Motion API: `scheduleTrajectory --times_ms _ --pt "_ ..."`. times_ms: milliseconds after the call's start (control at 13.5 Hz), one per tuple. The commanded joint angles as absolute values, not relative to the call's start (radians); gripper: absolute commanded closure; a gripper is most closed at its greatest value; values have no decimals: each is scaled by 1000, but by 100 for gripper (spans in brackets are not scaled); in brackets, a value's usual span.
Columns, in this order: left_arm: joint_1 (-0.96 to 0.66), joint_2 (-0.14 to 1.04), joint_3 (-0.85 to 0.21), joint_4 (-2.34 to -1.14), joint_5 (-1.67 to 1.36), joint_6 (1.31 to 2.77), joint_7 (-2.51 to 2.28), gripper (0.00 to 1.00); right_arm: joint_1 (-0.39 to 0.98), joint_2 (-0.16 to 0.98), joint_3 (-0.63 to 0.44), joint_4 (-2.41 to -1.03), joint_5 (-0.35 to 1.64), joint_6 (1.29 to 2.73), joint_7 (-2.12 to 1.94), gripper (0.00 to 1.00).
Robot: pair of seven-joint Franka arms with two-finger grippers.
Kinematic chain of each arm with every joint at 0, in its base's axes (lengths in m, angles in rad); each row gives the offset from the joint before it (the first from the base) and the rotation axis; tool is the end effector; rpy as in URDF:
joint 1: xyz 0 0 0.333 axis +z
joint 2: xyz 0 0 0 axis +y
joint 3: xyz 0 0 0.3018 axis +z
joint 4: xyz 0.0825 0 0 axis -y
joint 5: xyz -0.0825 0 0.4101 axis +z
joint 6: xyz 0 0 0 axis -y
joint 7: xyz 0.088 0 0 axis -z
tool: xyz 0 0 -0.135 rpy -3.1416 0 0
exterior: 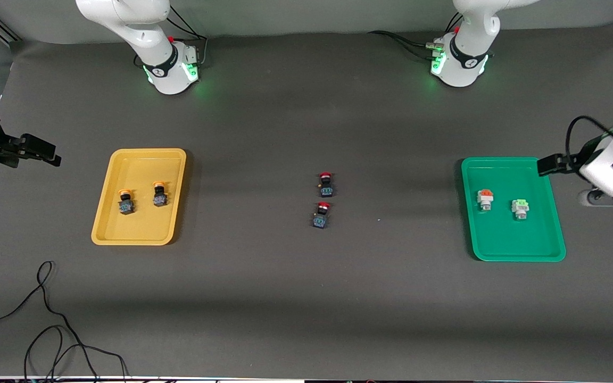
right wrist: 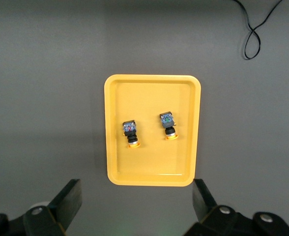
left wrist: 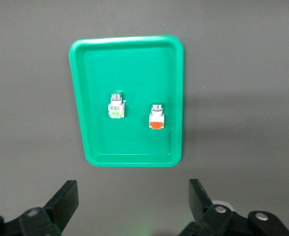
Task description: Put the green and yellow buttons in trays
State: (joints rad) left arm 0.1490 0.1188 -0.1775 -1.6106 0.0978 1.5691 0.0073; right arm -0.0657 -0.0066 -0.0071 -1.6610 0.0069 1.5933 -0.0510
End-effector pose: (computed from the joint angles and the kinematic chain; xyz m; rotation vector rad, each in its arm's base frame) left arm 0.6010 0.0002 0.4937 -3.0532 0.0669 0.2410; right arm 0.5742 -0.0410 0.5432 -3.1293 0.0347 0.0948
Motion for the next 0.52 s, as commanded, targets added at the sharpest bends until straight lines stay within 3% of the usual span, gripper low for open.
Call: scheduleTrajectory --times_ms 0,148,445 --pt "118 172 -172 -1462 97 1478 15 0 -67 3 2 -1637 -14 1566 -26 0" --pt "117 195 -172 -1399 95 1441 17 0 -67 2 2 -1637 -14 1565 -26 0" --pt "117 206 -172 -1394 97 1443 58 0 -67 0 2 -1637 -15 1565 -28 0"
